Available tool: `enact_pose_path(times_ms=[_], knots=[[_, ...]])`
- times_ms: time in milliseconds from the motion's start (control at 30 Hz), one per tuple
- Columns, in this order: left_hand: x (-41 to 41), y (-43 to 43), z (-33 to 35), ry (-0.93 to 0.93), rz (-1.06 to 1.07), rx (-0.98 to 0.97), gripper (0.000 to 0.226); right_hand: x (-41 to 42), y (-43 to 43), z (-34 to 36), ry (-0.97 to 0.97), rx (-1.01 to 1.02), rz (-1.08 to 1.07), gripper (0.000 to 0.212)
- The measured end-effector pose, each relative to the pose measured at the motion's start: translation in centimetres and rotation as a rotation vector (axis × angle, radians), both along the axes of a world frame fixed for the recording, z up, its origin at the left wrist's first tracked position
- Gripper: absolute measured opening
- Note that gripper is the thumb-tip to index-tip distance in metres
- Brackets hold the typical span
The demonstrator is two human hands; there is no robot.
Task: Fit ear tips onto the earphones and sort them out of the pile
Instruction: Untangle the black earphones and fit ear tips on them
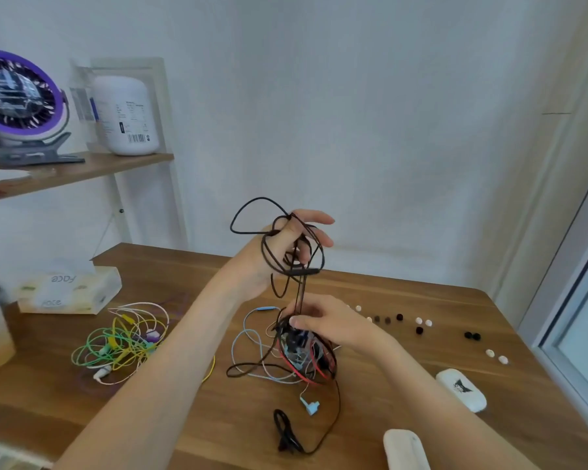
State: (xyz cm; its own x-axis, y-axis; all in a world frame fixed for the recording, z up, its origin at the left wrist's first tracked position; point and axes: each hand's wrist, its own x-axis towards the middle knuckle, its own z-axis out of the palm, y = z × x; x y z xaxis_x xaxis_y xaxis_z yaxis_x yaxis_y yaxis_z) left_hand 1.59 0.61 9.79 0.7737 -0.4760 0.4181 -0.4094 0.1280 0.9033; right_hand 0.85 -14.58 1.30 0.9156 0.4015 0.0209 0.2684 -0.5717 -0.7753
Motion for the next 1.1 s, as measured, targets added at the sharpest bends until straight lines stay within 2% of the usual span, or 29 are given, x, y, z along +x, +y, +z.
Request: enact_pose_path(times_ms=[67,167,233,300,400,467,533,600,700,833,900,967,1033,1100], knots=[[-0.4,0.3,0.4,0.011,0.003,-0.023,0.035,0.0,0.1,0.3,-0.041,-0.023,-0.025,0.012],[0.0,1.0,0.4,0.064,0.189,-0.025,0.028,0.0,-0.2,0.3,-0.089,-0.006,-0.057,0.017],[0.7,1.8,-0.2,0.087,0.313,0.037,0.019,0.3,-0.7,0.2,-0.105,0.021,-0.112,0.023],[1.3,2.7,-1.1,0.146,0.428,0.191,0.012,0.4,-1.1,0.1,-0.113,0.052,-0.173,0.023],[1.9,3.8,-3.2,0.179,0.495,0.541,0.034,0.7,-1.7,0.4,-0.108,0.062,-0.178,0.017],[2.1,4.0,-4.4,0.198,0.429,0.682,0.040,0.9,-2.3,0.4,-0.065,0.067,-0.154,0.019],[2.2,4.0,-5.0,0.198,0.415,0.817,0.044,1.0,-3.1,0.6,0.002,0.080,-0.154,0.030],[2.2,3.8,-4.9,0.210,0.415,0.902,0.068,0.9,-3.7,0.9,0.050,0.102,-0.148,0.038],[2.2,3.6,-4.6,0.213,0.429,0.962,0.091,0.6,-4.5,1.4,0.076,0.150,-0.121,0.023],[1.2,3.2,-3.9,0.131,0.537,1.142,0.120,0.1,-5.0,2.0,0.113,0.241,-0.121,0.006],[0.5,2.8,-3.5,0.071,0.411,1.240,0.130,0.0,-5.0,2.1,0.134,0.337,-0.133,0.005],[-0.1,2.6,-3.1,0.057,0.176,1.274,0.126,0.1,-5.1,2.0,0.168,0.470,-0.132,0.010],[-0.5,2.2,-2.9,0.129,-0.008,1.157,0.104,0.1,-5.0,2.1,0.221,0.605,-0.111,0.018],[-0.7,1.5,-3.1,0.143,-0.002,0.999,0.074,0.1,-4.8,2.3,0.259,0.692,-0.083,0.021]])
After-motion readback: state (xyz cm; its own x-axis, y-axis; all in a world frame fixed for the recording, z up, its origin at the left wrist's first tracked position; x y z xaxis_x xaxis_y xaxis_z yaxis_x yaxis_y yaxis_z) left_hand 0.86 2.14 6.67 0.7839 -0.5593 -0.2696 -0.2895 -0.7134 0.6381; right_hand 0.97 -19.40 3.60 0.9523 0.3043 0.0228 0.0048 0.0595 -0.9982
